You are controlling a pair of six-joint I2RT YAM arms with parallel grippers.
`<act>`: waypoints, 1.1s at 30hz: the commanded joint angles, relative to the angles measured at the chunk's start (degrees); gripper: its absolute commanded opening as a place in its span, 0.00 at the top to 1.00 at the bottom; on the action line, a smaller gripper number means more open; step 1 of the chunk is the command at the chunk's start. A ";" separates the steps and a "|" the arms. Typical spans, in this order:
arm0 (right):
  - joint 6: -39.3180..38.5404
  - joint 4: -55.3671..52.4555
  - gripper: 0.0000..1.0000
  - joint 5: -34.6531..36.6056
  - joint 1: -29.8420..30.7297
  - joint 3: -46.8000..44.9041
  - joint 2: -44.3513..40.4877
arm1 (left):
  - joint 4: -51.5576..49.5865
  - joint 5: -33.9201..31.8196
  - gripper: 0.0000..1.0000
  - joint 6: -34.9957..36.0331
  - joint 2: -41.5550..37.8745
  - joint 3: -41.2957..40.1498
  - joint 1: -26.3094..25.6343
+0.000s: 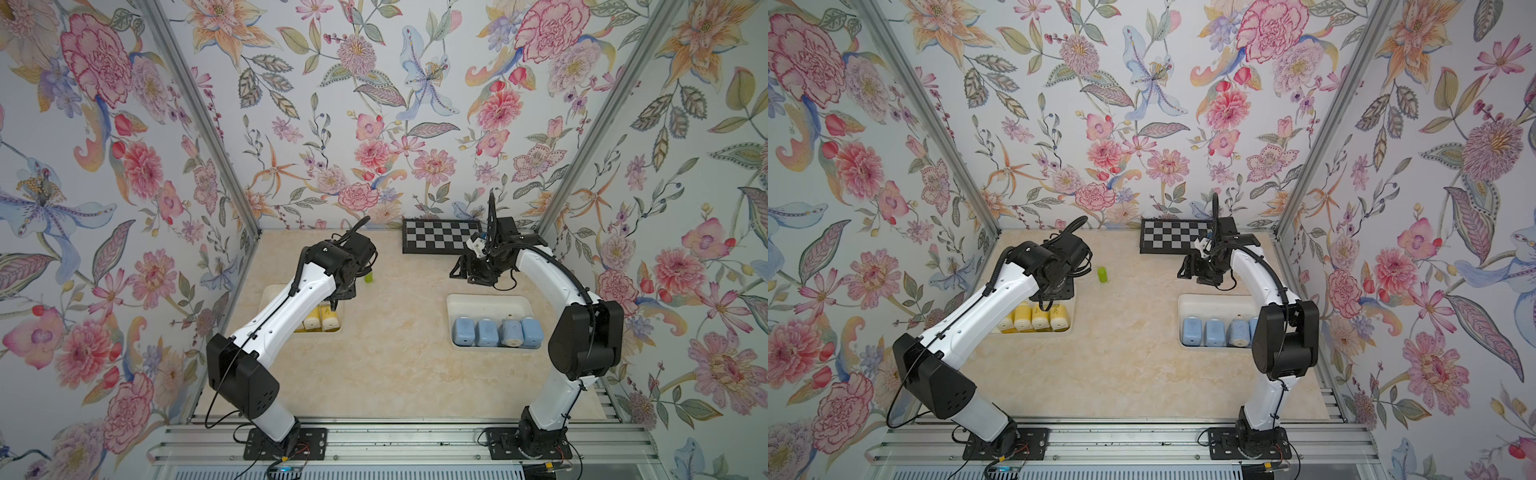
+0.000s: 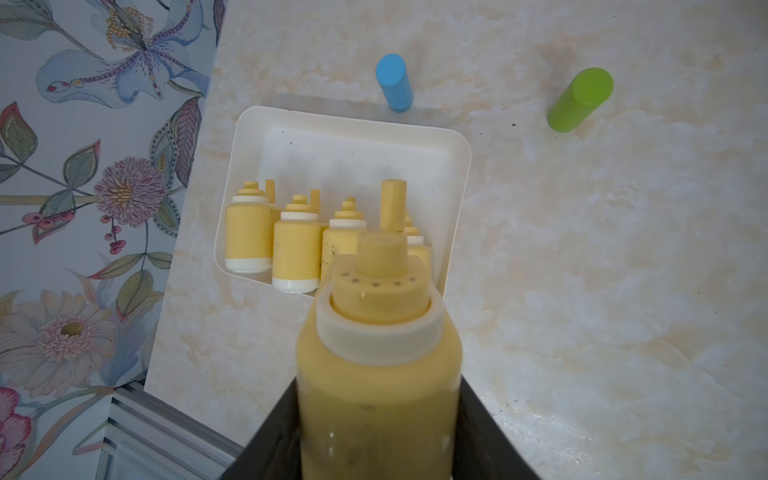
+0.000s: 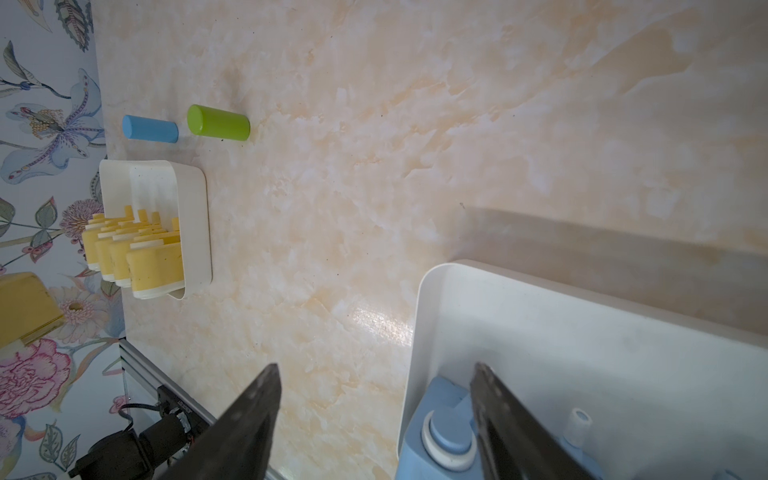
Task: Place the pencil sharpeners by color into the storage box
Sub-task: Place the pencil sharpener in the storage box.
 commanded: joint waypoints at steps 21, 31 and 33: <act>-0.02 0.03 0.26 -4.35 6.68 9.75 5.31 | 20.58 -8.16 0.56 21.50 -13.60 -19.01 23.18; -0.80 -0.10 0.26 -6.23 6.91 12.17 6.84 | 31.00 -5.90 0.56 30.34 -17.43 -26.76 29.23; -0.80 -0.10 0.26 -6.37 6.96 12.71 7.17 | 32.72 -4.85 0.56 31.32 -17.75 -28.78 30.03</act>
